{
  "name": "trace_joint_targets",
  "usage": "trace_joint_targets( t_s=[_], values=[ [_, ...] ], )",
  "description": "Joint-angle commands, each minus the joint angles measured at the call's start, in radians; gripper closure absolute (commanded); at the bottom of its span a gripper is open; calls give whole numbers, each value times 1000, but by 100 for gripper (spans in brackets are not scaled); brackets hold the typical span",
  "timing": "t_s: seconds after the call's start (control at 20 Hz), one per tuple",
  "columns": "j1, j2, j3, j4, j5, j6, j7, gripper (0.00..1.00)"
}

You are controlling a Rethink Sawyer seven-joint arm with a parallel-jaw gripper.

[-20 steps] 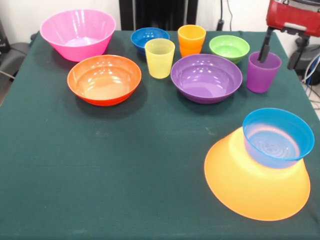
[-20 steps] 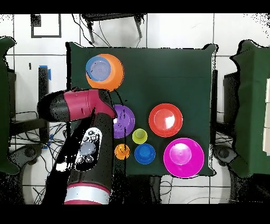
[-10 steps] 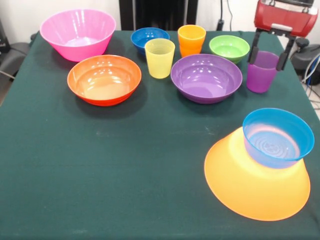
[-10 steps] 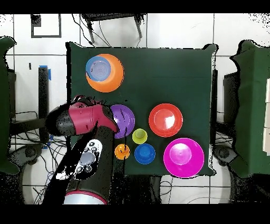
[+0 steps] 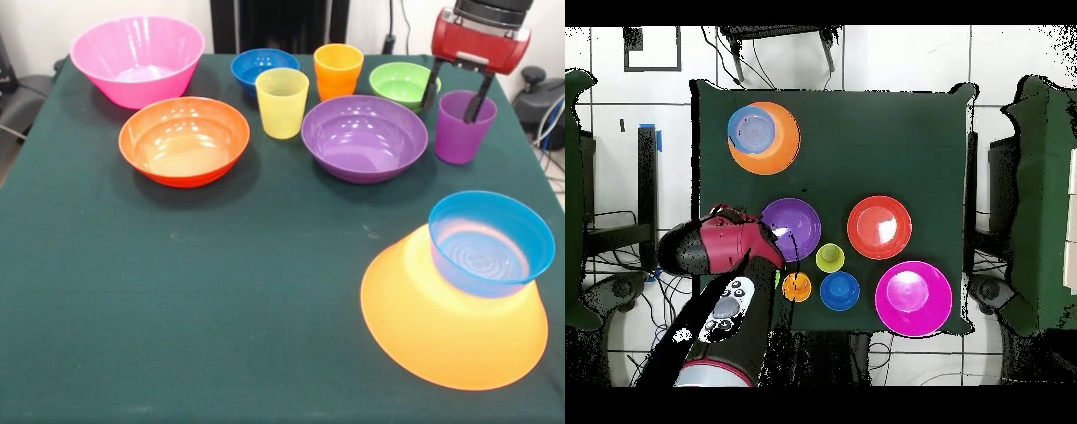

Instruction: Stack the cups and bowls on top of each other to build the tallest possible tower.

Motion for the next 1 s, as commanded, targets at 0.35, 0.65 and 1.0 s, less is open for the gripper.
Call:
trace_joint_targets(
  t_s=[0.35,0.65,1.0],
  values=[
    [54,60,54,92,159,32,272,0],
    [106,72,29,73,205,54,298,0],
    [127,91,45,66,249,22,309,0]
  ],
)
